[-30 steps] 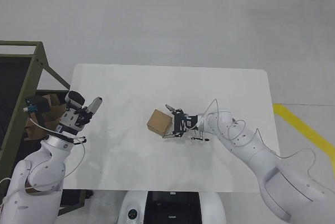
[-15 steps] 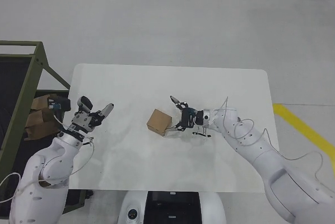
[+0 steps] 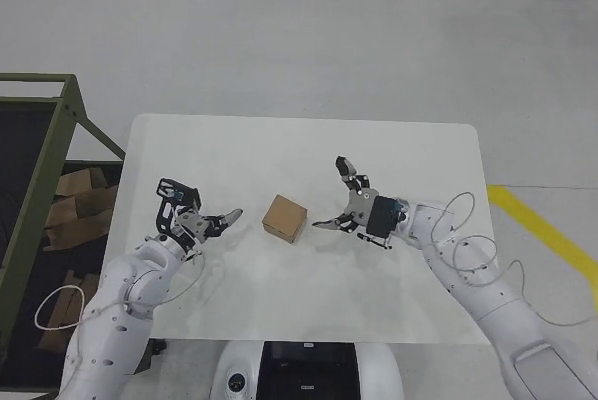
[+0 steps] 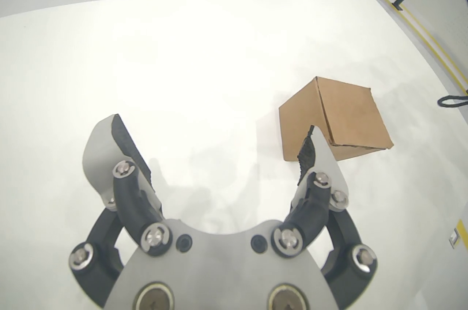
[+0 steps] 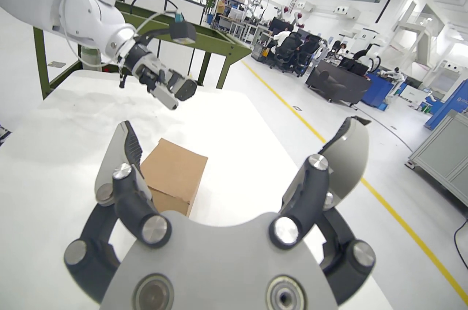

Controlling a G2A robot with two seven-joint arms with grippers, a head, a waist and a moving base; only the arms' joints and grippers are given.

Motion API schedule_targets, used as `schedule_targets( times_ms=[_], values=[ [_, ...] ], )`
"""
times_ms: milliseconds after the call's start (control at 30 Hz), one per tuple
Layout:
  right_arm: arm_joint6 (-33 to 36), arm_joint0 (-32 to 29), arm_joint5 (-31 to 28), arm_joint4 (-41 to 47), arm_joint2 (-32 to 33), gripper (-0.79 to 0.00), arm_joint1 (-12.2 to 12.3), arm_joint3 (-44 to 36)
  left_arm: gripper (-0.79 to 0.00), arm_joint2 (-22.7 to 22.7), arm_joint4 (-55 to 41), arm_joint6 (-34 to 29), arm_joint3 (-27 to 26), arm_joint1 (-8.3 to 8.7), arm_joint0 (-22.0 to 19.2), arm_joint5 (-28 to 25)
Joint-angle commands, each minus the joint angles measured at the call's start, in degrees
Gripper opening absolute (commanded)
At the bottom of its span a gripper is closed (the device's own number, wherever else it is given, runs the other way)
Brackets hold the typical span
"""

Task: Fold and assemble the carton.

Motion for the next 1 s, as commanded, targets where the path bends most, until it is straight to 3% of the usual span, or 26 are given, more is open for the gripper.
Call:
schedule_targets(
  times_ms=[0,333,967],
  values=[
    [0.54,-1.79,-0.26,-0.06,1.8,0.0,0.81,-2.8,0.0,1.27,0.62,-0.23,0.82,-0.07,-0.83,-0.05],
    [3.99,-7.97,-1.69,0.19,7.33,0.0,3.26,-11.4,0.0,5.25,3.01,-1.04,1.96,-0.23,-2.55,-0.19],
    [5.34,-9.93,-1.09,2.22,9.33,0.0,4.14,-13.44,0.0,9.04,4.96,-1.94,0.58,-0.16,-2.55,-1.34]
  ],
)
